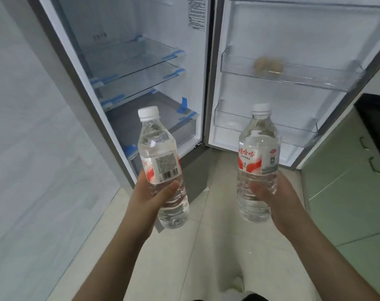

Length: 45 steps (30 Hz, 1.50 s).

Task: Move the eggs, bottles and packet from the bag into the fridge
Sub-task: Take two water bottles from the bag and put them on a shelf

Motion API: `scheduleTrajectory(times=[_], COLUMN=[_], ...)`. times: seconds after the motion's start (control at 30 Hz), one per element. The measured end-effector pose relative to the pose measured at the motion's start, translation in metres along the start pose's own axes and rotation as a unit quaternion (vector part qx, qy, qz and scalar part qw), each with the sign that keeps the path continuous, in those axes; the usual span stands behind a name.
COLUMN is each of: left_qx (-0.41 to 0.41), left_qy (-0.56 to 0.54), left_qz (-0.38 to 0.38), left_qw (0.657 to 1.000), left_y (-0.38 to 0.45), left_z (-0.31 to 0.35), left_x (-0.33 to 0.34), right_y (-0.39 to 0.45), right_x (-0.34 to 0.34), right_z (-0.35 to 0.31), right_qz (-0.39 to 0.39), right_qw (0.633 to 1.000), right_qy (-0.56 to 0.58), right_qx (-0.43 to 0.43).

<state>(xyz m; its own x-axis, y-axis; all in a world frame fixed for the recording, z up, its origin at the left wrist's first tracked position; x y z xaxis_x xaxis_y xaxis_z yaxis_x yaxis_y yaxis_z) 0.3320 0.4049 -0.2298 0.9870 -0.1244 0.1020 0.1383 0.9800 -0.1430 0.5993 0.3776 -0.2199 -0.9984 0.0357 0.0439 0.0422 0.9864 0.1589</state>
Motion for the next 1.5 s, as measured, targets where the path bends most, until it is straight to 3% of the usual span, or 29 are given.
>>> scheduleTrajectory(times=[0.2,0.53,0.7,0.97,1.5], left_qx=[0.003,-0.039,-0.002,0.057,0.131], left_qy=[0.024,-0.033,0.006,0.087,0.109], left_qz=[0.046,0.048,0.098,0.227,0.281], left_qw=[0.999,0.998,0.995,0.968,0.944], left_y=[0.064,0.146,0.170,0.199,0.302], left_z=[0.004,0.032,0.054,0.082,0.161], left_x=[0.021,0.074,0.063,0.023,-0.092], right_y=[0.069,0.196,0.245,0.308,0.429], right_x=[-0.055,-0.084,-0.062,-0.012,0.125], right_z=[0.022,0.023,0.027,0.027,0.001], right_qz=[0.013,-0.075,-0.129,-0.149,-0.134], right_qw=[0.998,0.994,0.987,0.984,0.982], right_qy=[-0.047,-0.050,-0.043,-0.036,-0.040], right_qx=[-0.033,-0.058,-0.080,-0.089,-0.128])
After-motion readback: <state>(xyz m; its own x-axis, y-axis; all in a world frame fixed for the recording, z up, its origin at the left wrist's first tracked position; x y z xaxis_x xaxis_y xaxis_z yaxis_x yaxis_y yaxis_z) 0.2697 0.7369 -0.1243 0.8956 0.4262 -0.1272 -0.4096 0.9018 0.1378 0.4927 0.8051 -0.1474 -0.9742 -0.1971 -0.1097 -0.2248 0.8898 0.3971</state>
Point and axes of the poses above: each hand's wrist, its own y-axis towards the middle knuckle, its own x-axis out of the palm, z = x × y, the point moved 5 cm from there along y, towards the middle knuckle, and after that the axes turned 9 degrees about -x, right-handed, at the moved point
